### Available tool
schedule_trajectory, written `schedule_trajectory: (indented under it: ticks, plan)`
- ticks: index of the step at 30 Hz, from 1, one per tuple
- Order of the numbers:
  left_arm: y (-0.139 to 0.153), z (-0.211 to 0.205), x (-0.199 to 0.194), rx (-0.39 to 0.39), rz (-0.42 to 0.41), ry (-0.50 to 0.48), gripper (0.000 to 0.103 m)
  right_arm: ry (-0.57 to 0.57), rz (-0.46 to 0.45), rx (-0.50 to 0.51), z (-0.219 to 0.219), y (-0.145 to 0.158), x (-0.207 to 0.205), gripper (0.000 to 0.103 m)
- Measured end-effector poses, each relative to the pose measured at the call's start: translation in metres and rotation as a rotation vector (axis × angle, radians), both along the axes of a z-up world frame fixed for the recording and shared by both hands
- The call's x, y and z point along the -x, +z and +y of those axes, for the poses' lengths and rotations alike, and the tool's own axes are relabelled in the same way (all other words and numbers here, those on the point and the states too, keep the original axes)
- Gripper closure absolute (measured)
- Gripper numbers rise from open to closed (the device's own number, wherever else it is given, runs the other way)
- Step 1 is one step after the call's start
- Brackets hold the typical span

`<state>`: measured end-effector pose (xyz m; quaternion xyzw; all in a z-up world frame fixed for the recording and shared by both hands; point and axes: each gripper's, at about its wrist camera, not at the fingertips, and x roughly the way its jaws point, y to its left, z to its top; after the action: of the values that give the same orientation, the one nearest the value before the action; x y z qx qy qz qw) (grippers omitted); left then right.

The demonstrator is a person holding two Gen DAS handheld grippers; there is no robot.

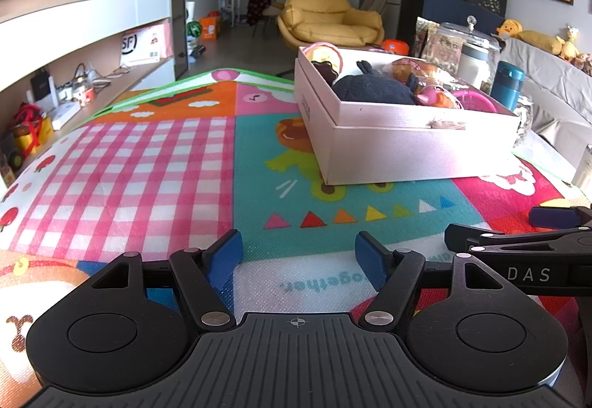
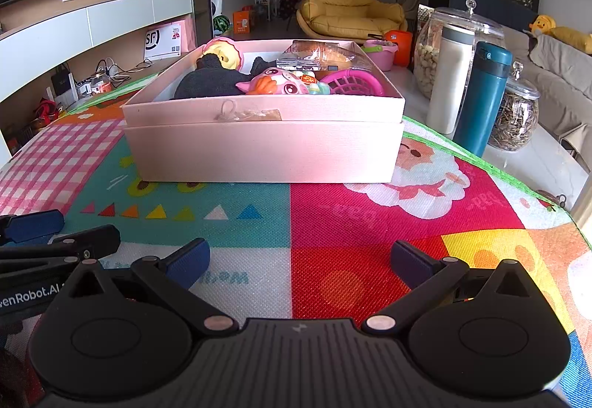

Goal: Organize objects

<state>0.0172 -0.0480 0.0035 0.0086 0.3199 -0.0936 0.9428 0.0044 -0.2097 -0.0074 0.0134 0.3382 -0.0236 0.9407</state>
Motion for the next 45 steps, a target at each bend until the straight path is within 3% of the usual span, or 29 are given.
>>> schedule_trajectory:
  ticks: [45]
  plan:
    - [0.0004,0.0027,0.0001,0.019,0.002,0.004,0.028,0.0,0.0,0.0,-0.0001,-0.0002,0.0002,0.0]
